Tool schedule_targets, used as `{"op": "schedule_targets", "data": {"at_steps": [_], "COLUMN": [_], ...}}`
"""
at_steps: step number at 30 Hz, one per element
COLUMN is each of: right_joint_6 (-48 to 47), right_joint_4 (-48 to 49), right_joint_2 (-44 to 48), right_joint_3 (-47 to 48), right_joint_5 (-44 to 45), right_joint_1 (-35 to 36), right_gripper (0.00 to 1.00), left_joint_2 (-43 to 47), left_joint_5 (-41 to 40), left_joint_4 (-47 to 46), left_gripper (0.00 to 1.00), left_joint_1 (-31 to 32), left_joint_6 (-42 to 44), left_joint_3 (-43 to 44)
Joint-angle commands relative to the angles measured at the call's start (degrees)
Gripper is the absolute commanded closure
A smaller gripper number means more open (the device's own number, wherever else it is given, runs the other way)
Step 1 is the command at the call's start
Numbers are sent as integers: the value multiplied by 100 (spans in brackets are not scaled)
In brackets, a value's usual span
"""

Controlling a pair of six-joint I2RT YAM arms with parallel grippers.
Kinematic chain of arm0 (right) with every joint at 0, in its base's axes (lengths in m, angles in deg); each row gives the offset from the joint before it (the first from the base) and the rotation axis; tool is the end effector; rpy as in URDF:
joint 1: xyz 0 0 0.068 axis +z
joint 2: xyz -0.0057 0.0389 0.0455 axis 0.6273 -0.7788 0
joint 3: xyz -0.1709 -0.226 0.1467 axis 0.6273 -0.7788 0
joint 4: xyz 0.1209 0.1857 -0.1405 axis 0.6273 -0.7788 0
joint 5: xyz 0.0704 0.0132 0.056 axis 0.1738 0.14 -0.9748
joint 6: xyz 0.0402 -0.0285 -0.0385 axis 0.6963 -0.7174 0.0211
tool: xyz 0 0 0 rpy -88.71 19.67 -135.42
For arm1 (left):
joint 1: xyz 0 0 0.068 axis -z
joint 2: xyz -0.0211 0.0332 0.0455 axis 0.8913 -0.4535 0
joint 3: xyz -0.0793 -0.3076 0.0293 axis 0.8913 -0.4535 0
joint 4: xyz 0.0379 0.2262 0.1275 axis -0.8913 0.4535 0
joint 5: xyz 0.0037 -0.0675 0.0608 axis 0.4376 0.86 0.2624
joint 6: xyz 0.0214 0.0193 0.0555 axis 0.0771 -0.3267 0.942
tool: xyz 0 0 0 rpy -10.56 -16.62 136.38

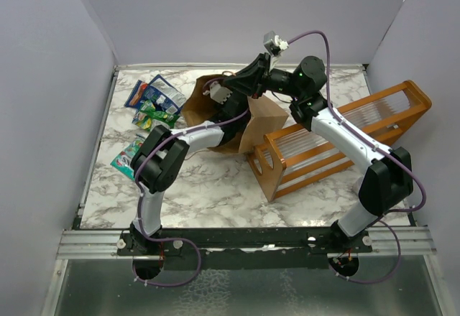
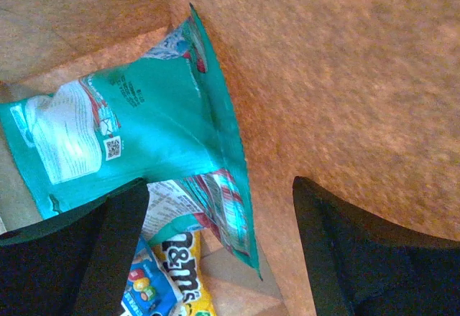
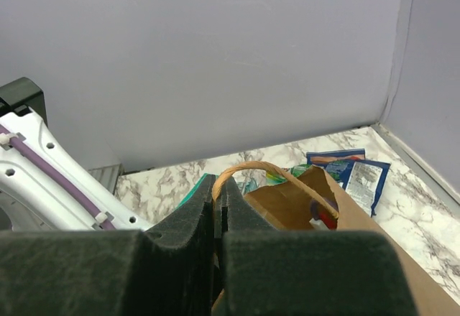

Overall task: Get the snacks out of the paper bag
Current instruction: Take out the snack from the paper bag.

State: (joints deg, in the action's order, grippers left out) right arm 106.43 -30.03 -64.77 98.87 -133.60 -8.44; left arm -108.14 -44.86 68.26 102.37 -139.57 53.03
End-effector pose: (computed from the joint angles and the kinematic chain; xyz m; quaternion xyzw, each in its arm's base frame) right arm 0.3176 0.2281 0.4571 -0.3665 0.5196 0.5504 0.5410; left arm 0.3894 -0.2863 0.2569 -0.3598 0.7087 -0.3269 0.5114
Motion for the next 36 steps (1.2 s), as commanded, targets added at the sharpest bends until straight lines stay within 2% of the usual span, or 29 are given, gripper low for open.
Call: {"op": "schedule_targets", "data": {"at_steps": [1,8,10,16,21,27,36], "right_joint_6": [-47,-60,-61,-208,-520,-824,-1205], "right_joint_4": [23,22,36,-86,-253,-385,-663], "right_joint_2": [259,328,332,381,458,479,501], "right_joint_3": [168,115,114,93,12,-83,-95], "right_joint_5": [-184,-186,-169,-103,60,328,691], "right_joint_1": [35,35,35,34,35,35,35], "right_gripper": [98,98,98,98,98,98,98], "left_joint_2": [-296,-577,-635,-517,106,1112,2353], "left_joint_5": [-400,-359,-308,-98,85,364,1053], "left_joint_4": [493,587,539,347,233,-71,-182], "left_gripper": [15,20,25,51,72,93,97], "left_joint_1": [-104,-233,-246,-276,-285,-286,-286], "left_joint_6": [-37,45,102,396,666,1026,1062], "left_joint_3": [413,657,669,525,169,-527,-1398]}}
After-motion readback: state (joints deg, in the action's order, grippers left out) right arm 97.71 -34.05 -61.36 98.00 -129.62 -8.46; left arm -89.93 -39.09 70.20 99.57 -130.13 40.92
